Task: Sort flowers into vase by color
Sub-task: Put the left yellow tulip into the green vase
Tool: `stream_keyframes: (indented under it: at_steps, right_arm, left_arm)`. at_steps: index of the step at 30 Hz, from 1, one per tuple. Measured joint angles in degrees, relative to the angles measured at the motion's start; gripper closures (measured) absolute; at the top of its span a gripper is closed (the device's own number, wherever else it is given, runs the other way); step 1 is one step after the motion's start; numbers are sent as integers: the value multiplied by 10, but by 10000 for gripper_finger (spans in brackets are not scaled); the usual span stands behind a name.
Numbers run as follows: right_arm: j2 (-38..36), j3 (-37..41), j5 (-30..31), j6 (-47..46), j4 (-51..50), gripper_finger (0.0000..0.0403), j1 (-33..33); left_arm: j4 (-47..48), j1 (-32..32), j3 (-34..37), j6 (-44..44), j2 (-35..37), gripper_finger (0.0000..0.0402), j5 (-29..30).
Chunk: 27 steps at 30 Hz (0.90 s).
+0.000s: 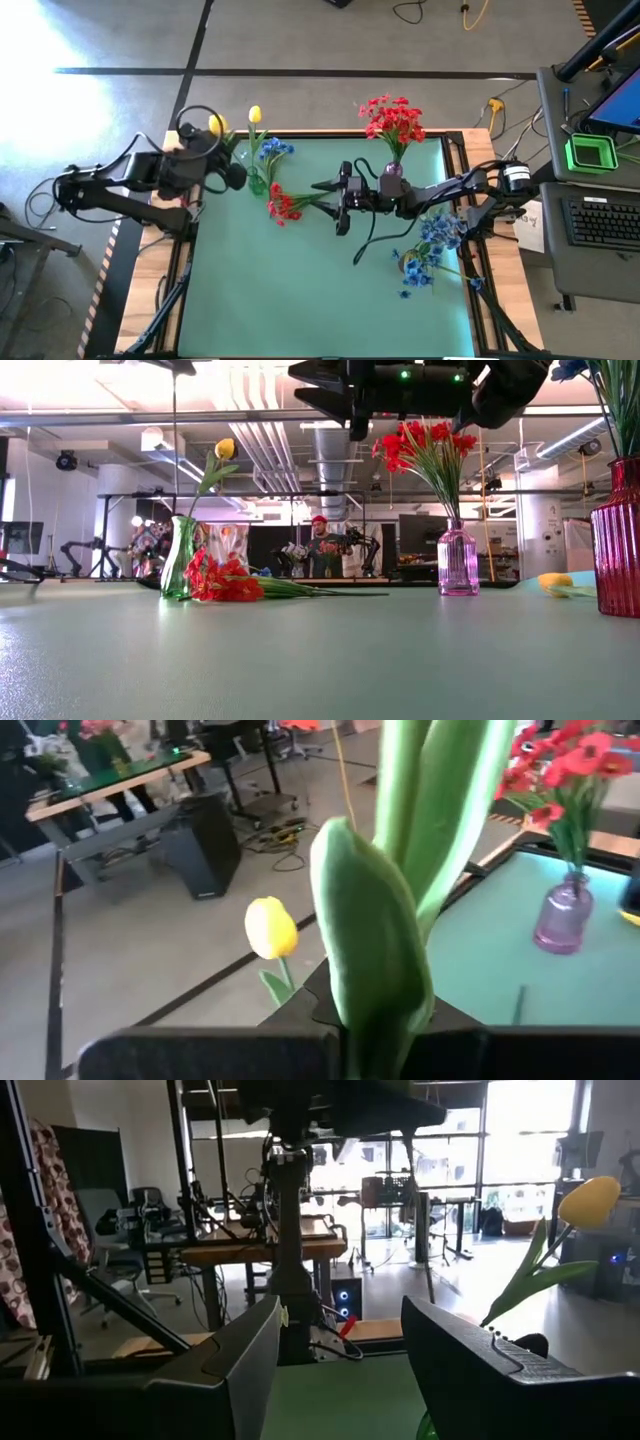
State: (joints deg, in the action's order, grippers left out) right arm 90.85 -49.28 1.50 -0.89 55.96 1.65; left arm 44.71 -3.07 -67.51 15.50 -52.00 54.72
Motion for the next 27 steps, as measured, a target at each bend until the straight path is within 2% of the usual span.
stream_keyframes:
  at_steps: [9, 15, 27]
  right_arm:
    - [0, 0, 0, 0, -1, 200, 0]
    - [0, 0, 0, 0, -2, 200, 0]
    - [0, 0, -1, -6, -5, 200, 0]
  left_arm:
    - [-24, 65, 45, 0, 3, 402, -6]
    - [-135, 99, 86, -30, -2, 401, -106]
    - [-135, 112, 85, -36, -5, 401, -103]
